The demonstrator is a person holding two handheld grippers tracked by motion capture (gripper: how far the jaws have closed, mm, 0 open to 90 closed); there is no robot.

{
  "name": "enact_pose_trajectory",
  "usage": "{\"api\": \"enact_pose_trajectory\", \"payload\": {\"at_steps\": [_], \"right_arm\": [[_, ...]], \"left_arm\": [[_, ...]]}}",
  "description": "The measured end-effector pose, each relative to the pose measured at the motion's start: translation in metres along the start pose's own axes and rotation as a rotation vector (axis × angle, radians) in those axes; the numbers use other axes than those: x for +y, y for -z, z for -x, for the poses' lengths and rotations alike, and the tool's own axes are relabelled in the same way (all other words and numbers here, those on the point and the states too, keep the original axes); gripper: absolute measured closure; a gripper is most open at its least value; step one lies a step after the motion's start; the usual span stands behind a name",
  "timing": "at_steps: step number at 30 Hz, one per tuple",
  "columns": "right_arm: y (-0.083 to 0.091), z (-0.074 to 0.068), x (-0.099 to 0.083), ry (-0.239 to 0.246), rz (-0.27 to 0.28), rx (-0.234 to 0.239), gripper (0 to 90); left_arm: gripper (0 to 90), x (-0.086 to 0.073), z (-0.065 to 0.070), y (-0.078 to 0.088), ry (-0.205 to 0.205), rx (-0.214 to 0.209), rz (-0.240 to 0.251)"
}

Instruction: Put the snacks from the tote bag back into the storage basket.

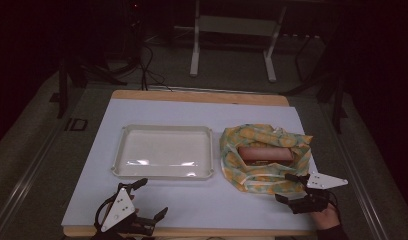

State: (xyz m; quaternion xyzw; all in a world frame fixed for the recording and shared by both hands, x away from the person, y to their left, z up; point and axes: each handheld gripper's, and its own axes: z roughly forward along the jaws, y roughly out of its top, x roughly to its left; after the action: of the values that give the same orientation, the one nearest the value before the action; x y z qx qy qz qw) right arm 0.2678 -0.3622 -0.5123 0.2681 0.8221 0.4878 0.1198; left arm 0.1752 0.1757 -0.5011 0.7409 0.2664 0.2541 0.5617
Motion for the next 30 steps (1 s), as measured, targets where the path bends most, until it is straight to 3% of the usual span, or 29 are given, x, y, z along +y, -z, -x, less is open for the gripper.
{"api": "enact_pose_trajectory", "payload": {"at_steps": [6,12,13,14,16,19,25,30], "right_arm": [[0.009,0.004,-0.002,-0.019,-0.066,0.029,12.6],[0.016,0.004,0.002,-0.035,-0.064,0.069,12.1],[0.017,0.002,0.005,-0.049,-0.077,0.008,12.3],[0.017,0.002,0.005,-0.049,-0.077,0.008,12.3],[0.017,0.001,0.007,-0.037,-0.100,0.022,12.1],[0.014,-0.003,0.008,0.001,-0.138,0.083,11.0],[0.009,-0.007,0.011,0.040,-0.205,0.119,11.0],[0.009,-0.009,0.018,0.046,-0.228,0.161,11.0]], "left_arm": [[0.1,0.000,0.000,0.004,0.021,0.034,0.029],[0.0,-0.003,-0.004,0.007,0.050,0.042,0.016],[0.1,-0.003,-0.005,0.007,0.050,0.042,0.016],[0.1,-0.003,-0.005,0.008,0.054,0.044,0.021],[0.1,-0.003,-0.005,0.008,0.055,0.045,0.027],[0.0,-0.003,-0.005,0.007,0.054,0.041,0.021],[0.0,-0.002,-0.003,0.005,0.034,0.023,0.000],[0.0,-0.002,-0.003,0.006,0.048,0.020,0.006]]}}
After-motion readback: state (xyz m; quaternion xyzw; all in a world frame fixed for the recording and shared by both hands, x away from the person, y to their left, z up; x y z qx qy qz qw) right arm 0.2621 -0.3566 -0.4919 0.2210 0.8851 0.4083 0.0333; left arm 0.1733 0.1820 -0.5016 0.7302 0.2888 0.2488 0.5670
